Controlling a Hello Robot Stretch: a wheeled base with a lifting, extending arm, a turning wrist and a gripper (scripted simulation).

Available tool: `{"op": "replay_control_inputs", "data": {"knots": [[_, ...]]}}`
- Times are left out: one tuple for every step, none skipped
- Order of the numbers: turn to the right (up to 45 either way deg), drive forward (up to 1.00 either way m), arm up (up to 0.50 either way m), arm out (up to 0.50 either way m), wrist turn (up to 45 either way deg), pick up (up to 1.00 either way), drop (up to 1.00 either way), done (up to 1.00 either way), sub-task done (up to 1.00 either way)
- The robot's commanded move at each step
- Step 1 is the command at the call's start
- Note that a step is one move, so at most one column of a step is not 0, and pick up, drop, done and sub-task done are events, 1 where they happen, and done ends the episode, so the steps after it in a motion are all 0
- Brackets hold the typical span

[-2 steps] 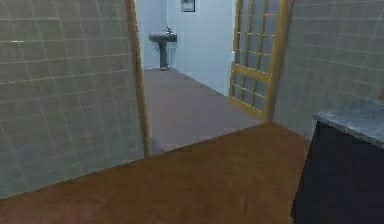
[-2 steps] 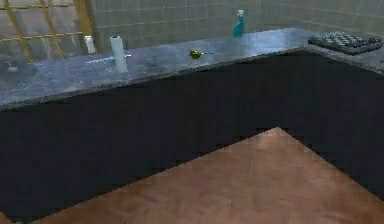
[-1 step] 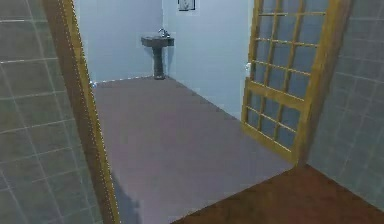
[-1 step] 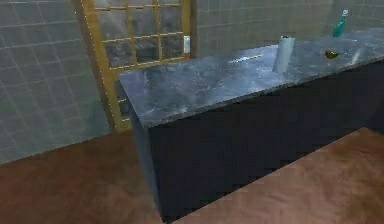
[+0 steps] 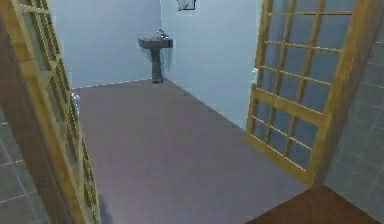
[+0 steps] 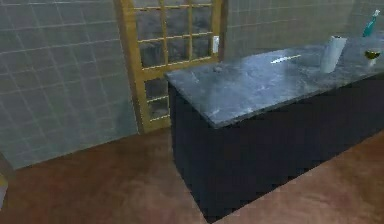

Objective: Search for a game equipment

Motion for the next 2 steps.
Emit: {"op": "replay_control_inputs", "data": {"knots": [[15.0,0.0,0.0,0.0,0.0,0.0,0.0,0.0,0.0],[0.0,0.7,0.0,0.0,0.0,0.0,0.0,0.0,0.0]]}}
